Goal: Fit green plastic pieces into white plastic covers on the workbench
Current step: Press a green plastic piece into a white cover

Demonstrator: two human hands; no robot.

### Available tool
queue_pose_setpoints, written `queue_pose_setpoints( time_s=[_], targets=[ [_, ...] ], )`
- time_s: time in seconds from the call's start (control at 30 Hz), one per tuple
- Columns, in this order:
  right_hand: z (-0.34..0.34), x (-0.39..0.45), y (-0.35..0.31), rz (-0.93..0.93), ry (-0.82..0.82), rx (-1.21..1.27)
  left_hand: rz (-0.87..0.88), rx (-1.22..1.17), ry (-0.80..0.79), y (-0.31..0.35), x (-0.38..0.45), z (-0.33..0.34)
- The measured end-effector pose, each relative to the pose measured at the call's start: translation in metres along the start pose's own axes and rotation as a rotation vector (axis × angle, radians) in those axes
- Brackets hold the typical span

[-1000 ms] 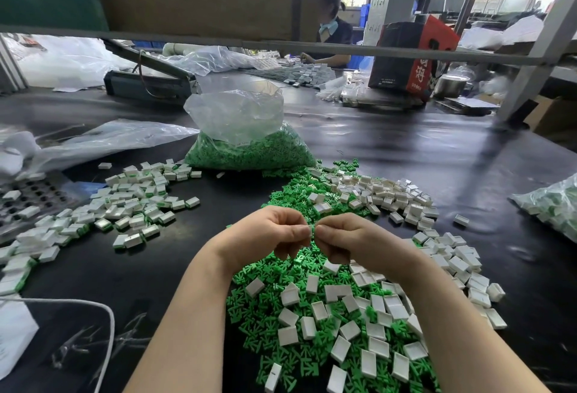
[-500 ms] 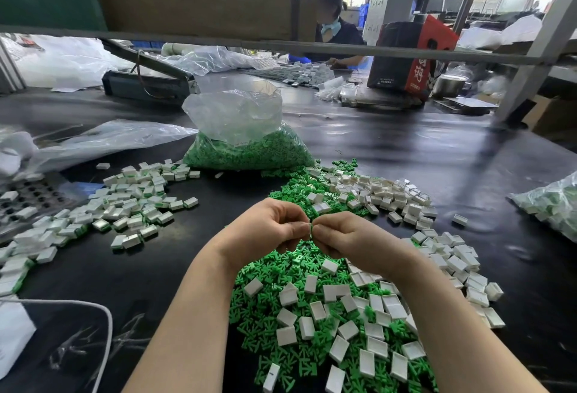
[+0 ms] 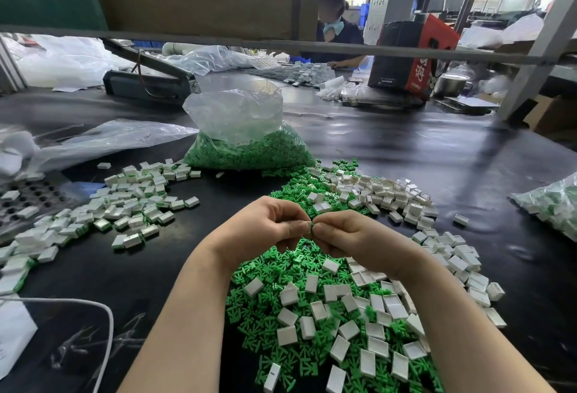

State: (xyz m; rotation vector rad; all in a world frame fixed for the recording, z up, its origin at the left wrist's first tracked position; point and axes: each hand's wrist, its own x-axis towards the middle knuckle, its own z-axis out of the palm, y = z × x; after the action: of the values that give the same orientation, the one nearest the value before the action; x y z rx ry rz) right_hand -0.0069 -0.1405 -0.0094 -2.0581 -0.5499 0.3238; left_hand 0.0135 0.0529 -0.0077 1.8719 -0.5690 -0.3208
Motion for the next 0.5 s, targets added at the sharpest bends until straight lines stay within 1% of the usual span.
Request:
queue_pose_setpoints(
  time_s=[0.17,0.3,0.4,0.5],
  targets=[
    [-0.003,-0.003,0.001,-0.024,-0.013,0.056,-0.005,-0.045,0.016,0.0,-0.003,-0.003],
    [-0.005,-0.005,0.004,-0.001,-0.021,0.18,0.022,-0.067,0.046,0.003,-0.005,-0.005],
    [-0.002,-0.005,0.007,0.014,-0.052,0.3,0.048,-0.116,0.038,0.006,-0.006,-0.006],
    [0.001,-0.003,0.011,0.005,-0.068,0.49,0.068,-0.162,0.03,0.008,-0.007,-0.005]
  ],
)
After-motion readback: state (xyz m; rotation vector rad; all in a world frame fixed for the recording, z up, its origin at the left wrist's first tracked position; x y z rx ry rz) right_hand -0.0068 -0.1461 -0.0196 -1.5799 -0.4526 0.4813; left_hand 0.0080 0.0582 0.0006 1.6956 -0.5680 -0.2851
